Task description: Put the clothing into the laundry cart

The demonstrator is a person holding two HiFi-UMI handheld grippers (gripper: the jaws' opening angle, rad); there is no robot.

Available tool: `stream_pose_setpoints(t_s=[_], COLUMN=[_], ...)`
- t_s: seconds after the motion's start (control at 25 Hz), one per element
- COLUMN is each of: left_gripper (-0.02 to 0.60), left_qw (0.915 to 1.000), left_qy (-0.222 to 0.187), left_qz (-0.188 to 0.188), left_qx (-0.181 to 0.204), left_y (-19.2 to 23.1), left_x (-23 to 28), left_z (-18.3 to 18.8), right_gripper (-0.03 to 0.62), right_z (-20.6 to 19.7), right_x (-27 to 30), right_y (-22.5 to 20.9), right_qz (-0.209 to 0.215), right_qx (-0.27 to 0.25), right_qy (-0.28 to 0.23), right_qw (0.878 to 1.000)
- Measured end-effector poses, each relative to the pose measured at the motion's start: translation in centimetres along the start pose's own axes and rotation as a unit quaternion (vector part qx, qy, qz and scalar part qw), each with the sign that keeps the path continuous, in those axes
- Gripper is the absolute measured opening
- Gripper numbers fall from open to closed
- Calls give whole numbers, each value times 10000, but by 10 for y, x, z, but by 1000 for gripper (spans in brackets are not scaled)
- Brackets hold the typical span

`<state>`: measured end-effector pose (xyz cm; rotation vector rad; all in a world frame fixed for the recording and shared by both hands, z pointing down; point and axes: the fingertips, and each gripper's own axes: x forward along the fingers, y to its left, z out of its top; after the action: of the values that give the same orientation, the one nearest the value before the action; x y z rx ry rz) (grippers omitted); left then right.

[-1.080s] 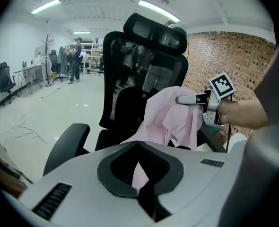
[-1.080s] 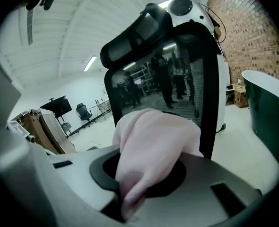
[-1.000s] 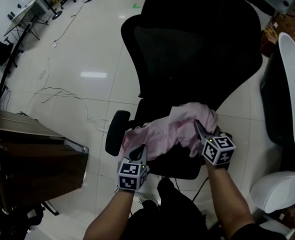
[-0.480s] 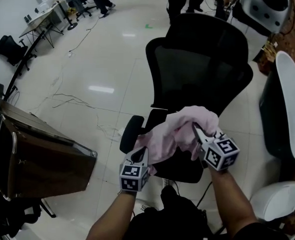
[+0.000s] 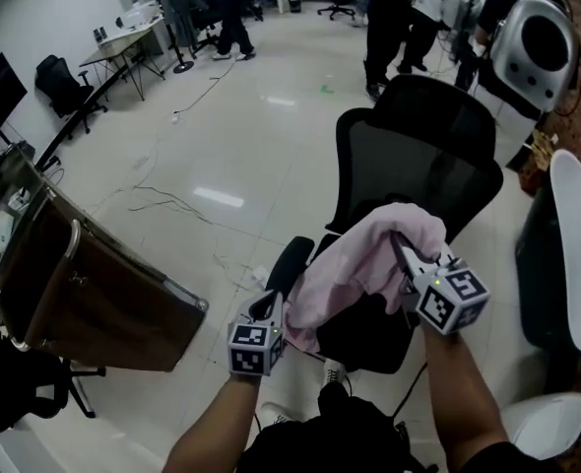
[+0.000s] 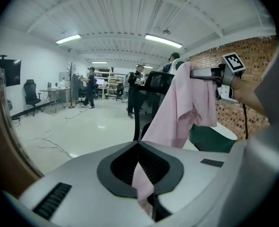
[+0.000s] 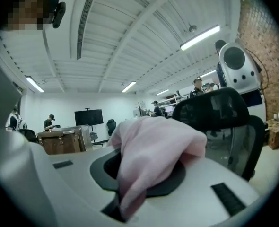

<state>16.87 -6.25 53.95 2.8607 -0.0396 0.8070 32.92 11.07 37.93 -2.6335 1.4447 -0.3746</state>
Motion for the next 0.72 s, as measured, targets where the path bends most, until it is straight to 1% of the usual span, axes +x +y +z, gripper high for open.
stream_pose_setpoints(t_s=[0.2, 0.4, 0.56, 0.72], left_gripper=[0, 0, 0, 0], left_qw=[9987, 9969, 9935, 9894], left_qy=[-298, -411, -542, -694], left_qz=[405, 665, 968, 1240], left_qx=[-34, -131, -255, -306], left_y=[35, 70, 90, 113], left_x=[-54, -98, -135, -170], left_z=[4, -13, -10, -11], right_gripper=[86, 86, 86, 86], right_z=[39, 86, 127, 157], right_x=[4, 9, 12, 14], right_y=[47, 104, 143, 190], right_qz=[277, 650, 1006, 1364], right_qx=[-142, -471, -643, -682], right_qy=[-315, -565, -749, -951], right_qw=[9990, 9952, 9900, 9837])
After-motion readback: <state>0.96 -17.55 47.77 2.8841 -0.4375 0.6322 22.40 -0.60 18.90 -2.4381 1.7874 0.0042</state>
